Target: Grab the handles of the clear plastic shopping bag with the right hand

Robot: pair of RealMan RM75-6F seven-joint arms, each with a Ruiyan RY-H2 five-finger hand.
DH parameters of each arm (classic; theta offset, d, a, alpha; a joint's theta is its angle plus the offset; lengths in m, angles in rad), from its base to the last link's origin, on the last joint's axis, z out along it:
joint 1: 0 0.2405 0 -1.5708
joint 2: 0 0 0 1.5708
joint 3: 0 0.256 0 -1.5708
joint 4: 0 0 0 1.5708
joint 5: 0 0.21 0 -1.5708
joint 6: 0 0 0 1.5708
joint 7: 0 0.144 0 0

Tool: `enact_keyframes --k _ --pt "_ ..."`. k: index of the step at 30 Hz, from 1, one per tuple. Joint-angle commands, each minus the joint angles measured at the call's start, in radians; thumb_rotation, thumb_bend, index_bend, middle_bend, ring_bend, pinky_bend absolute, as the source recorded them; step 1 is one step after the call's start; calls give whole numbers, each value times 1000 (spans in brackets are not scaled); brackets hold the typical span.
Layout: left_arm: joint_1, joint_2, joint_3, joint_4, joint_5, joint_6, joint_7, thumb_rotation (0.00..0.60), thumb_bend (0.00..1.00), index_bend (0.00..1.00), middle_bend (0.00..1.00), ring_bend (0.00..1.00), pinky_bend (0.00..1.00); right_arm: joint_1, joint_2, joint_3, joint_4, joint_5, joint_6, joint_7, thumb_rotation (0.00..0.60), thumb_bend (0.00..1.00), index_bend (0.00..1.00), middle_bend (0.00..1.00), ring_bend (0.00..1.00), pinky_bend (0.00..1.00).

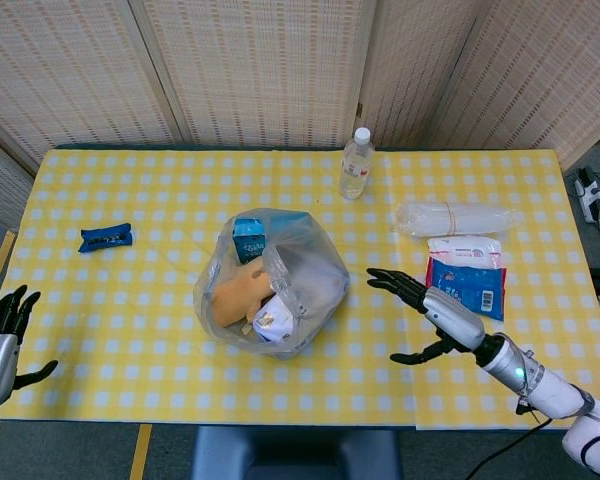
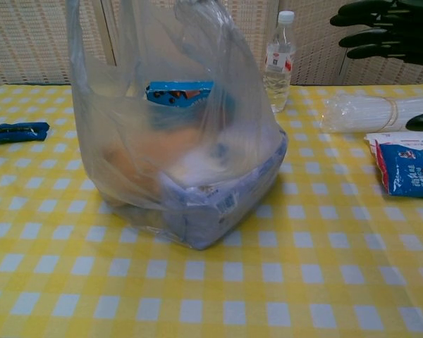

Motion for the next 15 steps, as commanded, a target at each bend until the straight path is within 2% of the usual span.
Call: enact_keyframes --k 1,15 --pt "3 2 -2 -4 -3 5 0 600 170 0 0 0 0 39 -33 3 22 -8 -14 2 600 212 0 0 5 0" --pt "9 15 -6 -5 -15 7 -26 600 170 0 0 0 0 143 -179 11 126 29 16 130 600 211 0 1 120 0"
